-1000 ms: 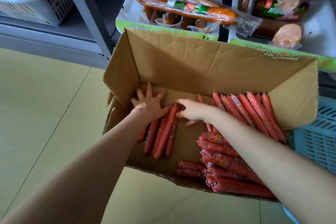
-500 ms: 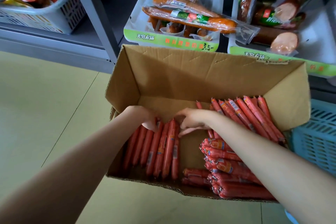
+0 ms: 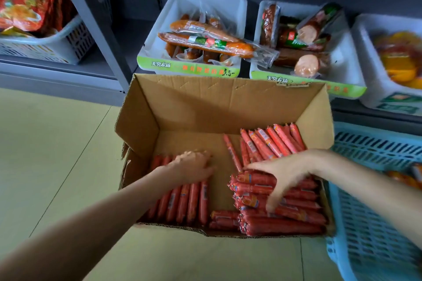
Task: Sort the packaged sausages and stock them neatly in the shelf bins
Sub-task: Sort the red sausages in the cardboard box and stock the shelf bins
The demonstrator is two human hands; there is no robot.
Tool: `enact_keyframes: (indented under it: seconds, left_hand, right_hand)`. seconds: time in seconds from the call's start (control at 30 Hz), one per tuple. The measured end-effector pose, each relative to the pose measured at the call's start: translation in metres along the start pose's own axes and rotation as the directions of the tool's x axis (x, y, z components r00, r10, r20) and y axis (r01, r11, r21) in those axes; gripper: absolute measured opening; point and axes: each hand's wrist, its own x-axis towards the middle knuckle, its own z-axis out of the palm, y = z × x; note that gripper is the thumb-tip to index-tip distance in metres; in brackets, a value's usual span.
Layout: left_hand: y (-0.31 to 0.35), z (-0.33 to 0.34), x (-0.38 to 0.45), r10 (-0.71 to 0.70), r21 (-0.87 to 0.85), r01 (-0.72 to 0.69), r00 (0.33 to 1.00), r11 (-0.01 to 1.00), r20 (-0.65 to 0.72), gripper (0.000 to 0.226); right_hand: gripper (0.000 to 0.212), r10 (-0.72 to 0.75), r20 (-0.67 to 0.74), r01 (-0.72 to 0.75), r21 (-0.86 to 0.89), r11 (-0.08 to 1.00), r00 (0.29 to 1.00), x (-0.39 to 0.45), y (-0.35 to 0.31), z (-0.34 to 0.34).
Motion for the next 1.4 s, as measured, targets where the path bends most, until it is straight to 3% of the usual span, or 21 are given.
enact_keyframes:
  seconds: [0.07, 0.13, 0.2, 0.27, 0.43, 0.57, 0.7, 0.83, 1.07, 1.3, 1.4]
  left_hand:
    - [0.033, 0.003, -0.017, 0.068, -0.316, -0.01, 0.982, 0.949, 0.176, 0.045]
    - [0.051, 0.013, -0.022, 0.132, -0.628, 0.08, 0.95, 0.774, 0.284, 0.047]
    - [0.058, 0.024, -0.017, 0.098, -0.8, 0.217, 0.941, 0.56, 0.324, 0.045]
    - [0.06, 0.029, -0.011, 0.06, -0.848, 0.273, 0.94, 0.453, 0.335, 0.041]
    - [0.06, 0.032, -0.008, 0.046, -0.889, 0.333, 0.93, 0.315, 0.365, 0.043]
    - [0.062, 0.037, -0.007, 0.052, -0.894, 0.386, 0.912, 0.226, 0.407, 0.037]
    - [0.063, 0.042, -0.006, 0.08, -0.912, 0.378, 0.916, 0.158, 0.393, 0.041]
    - [0.062, 0.043, -0.005, 0.072, -0.911, 0.389, 0.913, 0.136, 0.401, 0.058]
    - [0.063, 0.04, -0.007, 0.076, -0.907, 0.39, 0.911, 0.157, 0.405, 0.079]
    - [0.061, 0.041, -0.008, 0.12, -0.915, 0.324, 0.926, 0.24, 0.359, 0.062]
    - [0.062, 0.042, -0.008, 0.132, -0.92, 0.322, 0.925, 0.223, 0.356, 0.061]
  right_hand:
    - [0.118, -0.026, -0.05, 0.021, -0.09, 0.996, 0.998, 0.002, 0.004, 0.017]
    - [0.123, -0.033, -0.109, 0.021, -0.11, 0.994, 0.993, 0.002, 0.005, 0.028]
    - [0.123, -0.033, -0.151, 0.017, -0.106, 0.994, 0.988, 0.0, 0.006, 0.032]
    - [0.125, -0.022, -0.166, 0.004, -0.112, 0.994, 0.986, -0.003, 0.007, 0.032]
    - [0.141, 0.024, -0.157, -0.054, -0.193, 0.98, 0.987, -0.012, 0.005, 0.046]
    - [0.136, -0.024, -0.301, -0.049, -0.23, 0.972, 0.953, -0.015, 0.004, 0.068]
    - [0.125, -0.077, -0.431, -0.04, -0.256, 0.966, 0.899, -0.017, 0.007, 0.077]
    - [0.124, -0.043, -0.406, -0.043, -0.201, 0.979, 0.913, -0.017, 0.007, 0.068]
    - [0.128, -0.025, -0.402, -0.091, -0.267, 0.959, 0.915, -0.013, 0.001, 0.071]
    - [0.129, -0.048, -0.455, -0.115, -0.324, 0.939, 0.889, -0.01, -0.004, 0.076]
    - [0.129, -0.053, -0.464, -0.117, -0.331, 0.936, 0.884, -0.009, -0.002, 0.074]
